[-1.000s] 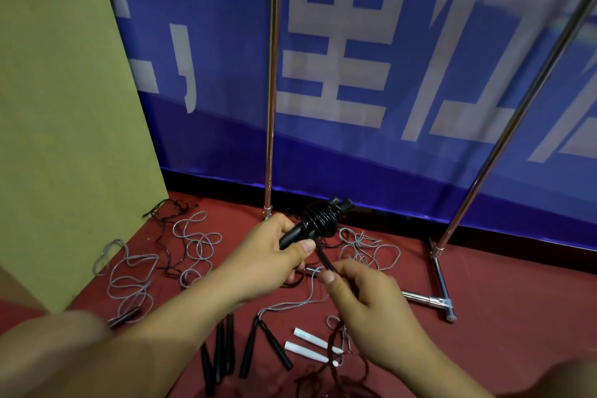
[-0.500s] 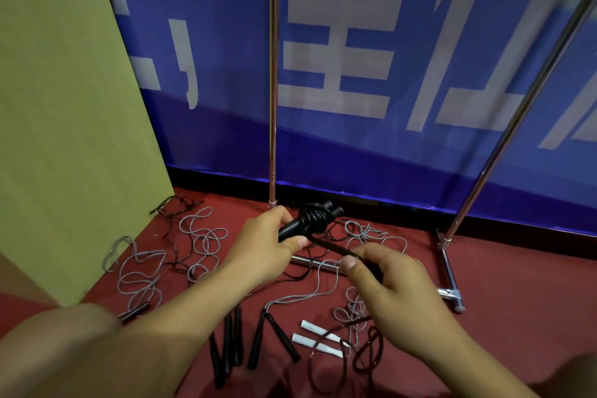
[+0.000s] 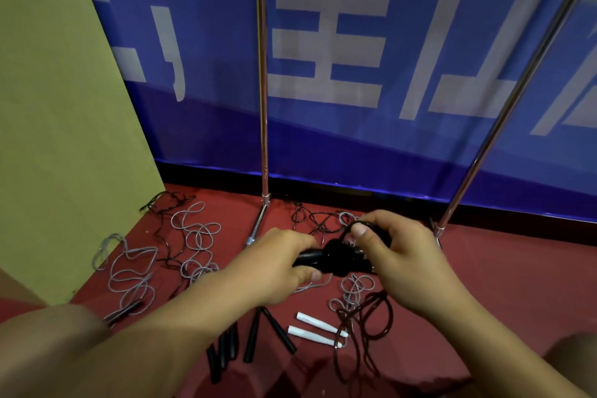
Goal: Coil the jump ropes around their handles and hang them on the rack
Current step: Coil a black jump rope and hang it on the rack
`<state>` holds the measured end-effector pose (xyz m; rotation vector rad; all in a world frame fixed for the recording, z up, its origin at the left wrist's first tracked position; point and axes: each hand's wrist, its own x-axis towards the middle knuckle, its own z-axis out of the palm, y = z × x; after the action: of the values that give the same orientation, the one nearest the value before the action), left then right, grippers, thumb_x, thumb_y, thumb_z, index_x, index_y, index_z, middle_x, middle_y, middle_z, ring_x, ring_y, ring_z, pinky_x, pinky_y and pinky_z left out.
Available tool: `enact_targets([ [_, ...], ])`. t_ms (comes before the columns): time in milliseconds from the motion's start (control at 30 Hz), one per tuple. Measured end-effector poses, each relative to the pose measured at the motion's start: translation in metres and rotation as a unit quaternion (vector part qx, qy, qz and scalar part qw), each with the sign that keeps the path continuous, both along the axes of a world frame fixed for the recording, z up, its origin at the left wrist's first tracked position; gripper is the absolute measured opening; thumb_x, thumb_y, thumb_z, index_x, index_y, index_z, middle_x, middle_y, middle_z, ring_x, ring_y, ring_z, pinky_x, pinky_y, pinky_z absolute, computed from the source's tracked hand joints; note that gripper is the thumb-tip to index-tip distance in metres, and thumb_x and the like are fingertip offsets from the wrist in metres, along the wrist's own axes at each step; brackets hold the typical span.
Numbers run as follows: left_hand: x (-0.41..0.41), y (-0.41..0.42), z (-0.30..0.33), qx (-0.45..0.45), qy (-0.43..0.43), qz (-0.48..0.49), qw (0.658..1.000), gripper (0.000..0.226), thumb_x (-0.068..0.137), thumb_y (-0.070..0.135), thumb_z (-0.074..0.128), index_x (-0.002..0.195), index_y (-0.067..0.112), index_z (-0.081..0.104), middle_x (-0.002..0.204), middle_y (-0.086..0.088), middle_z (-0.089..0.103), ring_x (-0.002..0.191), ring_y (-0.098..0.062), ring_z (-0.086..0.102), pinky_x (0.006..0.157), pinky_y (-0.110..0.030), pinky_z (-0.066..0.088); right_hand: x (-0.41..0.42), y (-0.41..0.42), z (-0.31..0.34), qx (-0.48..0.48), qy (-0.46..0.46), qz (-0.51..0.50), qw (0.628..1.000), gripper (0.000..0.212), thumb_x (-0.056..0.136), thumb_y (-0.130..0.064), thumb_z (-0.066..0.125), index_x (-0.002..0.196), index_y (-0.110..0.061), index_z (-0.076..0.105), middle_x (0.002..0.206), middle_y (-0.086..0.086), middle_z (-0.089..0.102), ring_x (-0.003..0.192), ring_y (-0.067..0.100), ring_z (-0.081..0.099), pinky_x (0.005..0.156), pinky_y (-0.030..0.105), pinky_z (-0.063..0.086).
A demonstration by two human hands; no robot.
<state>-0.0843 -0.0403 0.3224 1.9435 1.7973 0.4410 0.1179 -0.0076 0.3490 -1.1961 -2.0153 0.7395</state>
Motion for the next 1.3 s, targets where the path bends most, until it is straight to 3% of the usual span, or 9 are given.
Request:
enact_targets([
  [233, 0.002, -0.006, 0.009, 0.009, -0.043, -0.093, 0.995, 0.013, 0.089, 0.034, 0.071, 0.098, 0.029, 0.063, 0.075, 0.008, 0.061, 0.066, -0.005, 0.053, 0.065, -0.027, 0.044, 0.006, 0.023, 0.003, 0.083, -0.09, -0.033, 0.992, 0.009, 0.089, -0.036, 0.067, 0.086, -0.03, 0.073, 0.069, -0.022, 0.064, 0.073, -0.007, 0.06, 0.06, 0.007, 0.037],
  [400, 0.0, -0.007, 0.011, -0.023, -0.143, -0.133, 0.981, 0.011, 0.091, 0.024, 0.07, 0.099, 0.028, 0.065, 0.08, -0.002, 0.063, 0.068, -0.009, 0.051, 0.066, -0.037, 0.045, 0.009, 0.042, 0.002, -0.076, -0.051, -0.025, 0.995, 0.02, 0.076, -0.041, 0.081, 0.084, -0.025, 0.072, 0.076, -0.008, 0.071, 0.07, 0.004, 0.065, 0.069, 0.02, 0.051],
  [500, 0.0, -0.009, 0.015, -0.062, -0.247, -0.15, 0.955, 0.011, 0.092, 0.015, 0.068, 0.1, 0.021, 0.064, 0.082, -0.017, 0.057, 0.073, -0.018, 0.05, 0.066, -0.044, 0.043, 0.01, 0.045, 0.003, -0.211, 0.046, 0.025, 0.976, 0.031, 0.068, -0.033, 0.082, 0.088, -0.013, 0.07, 0.072, 0.003, 0.064, 0.063, 0.012, 0.057, 0.06, 0.023, 0.047],
  [567, -0.001, -0.009, 0.017, -0.065, -0.299, -0.15, 0.94, 0.011, 0.093, 0.008, 0.068, 0.101, 0.014, 0.063, 0.078, -0.008, 0.053, 0.072, -0.016, 0.048, 0.065, -0.035, 0.041, 0.008, 0.044, -0.001, -0.262, 0.104, 0.055, 0.958, 0.032, 0.07, -0.027, 0.079, 0.088, -0.003, 0.067, 0.071, 0.009, 0.063, 0.06, 0.015, 0.054, 0.053, 0.022, 0.046],
  [667, -0.002, -0.009, 0.02, -0.05, -0.337, -0.144, 0.929, 0.012, 0.093, 0.004, 0.066, 0.103, 0.005, 0.061, 0.082, -0.007, 0.059, 0.073, -0.014, 0.055, 0.069, -0.024, 0.047, 0.002, 0.036, -0.007, -0.287, 0.153, 0.074, 0.943, 0.003, 0.084, 0.0, 0.069, 0.085, -0.003, 0.069, 0.073, 0.009, 0.065, 0.061, 0.017, 0.058, 0.053, 0.023, 0.048],
  [767, -0.004, -0.008, 0.021, -0.039, -0.37, -0.115, 0.921, 0.015, 0.094, 0.0, 0.064, 0.109, 0.001, 0.06, 0.085, -0.007, 0.066, 0.073, -0.016, 0.059, 0.072, -0.023, 0.051, -0.006, 0.023, -0.017, -0.225, 0.115, 0.076, 0.964, 0.036, 0.084, 0.014, 0.058, 0.067, -0.017, 0.066, 0.058, -0.006, 0.059, 0.056, 0.01, 0.05, 0.05, 0.019, 0.039],
  [1000, -0.006, 0.002, 0.008, 0.004, -0.366, 0.023, 0.93, 0.013, 0.09, 0.013, 0.069, 0.091, 0.012, 0.057, 0.078, -0.013, 0.065, 0.068, -0.022, 0.055, 0.069, -0.038, 0.044, -0.016, 0.004, -0.028, -0.222, 0.076, 0.077, 0.969, 0.013, 0.099, -0.017, 0.057, 0.09, -0.011, 0.064, 0.067, 0.0, 0.067, 0.054, 0.015, 0.054, 0.046, 0.023, 0.039],
  [1200, -0.002, 0.008, 0.001, 0.021, -0.279, 0.102, 0.955, 0.014, 0.092, 0.02, 0.07, 0.089, 0.019, 0.056, 0.068, 0.001, 0.066, 0.057, -0.006, 0.057, 0.061, -0.023, 0.045, -0.017, -0.004, -0.027, -0.235, 0.014, 0.118, 0.965, 0.019, 0.099, -0.032, 0.052, 0.09, -0.019, 0.064, 0.074, 0.012, 0.07, 0.054, 0.021, 0.057, 0.054, 0.036, 0.044],
  [1300, -0.001, 0.009, -0.001, 0.042, -0.219, 0.134, 0.965, 0.016, 0.091, 0.026, 0.07, 0.087, 0.023, 0.055, 0.07, 0.001, 0.065, 0.051, -0.002, 0.052, 0.051, -0.015, 0.039, -0.019, -0.008, -0.027, -0.246, 0.007, 0.123, 0.961, 0.021, 0.1, -0.026, 0.053, 0.088, -0.011, 0.062, 0.069, 0.008, 0.068, 0.055, 0.016, 0.06, 0.058, 0.033, 0.047],
])
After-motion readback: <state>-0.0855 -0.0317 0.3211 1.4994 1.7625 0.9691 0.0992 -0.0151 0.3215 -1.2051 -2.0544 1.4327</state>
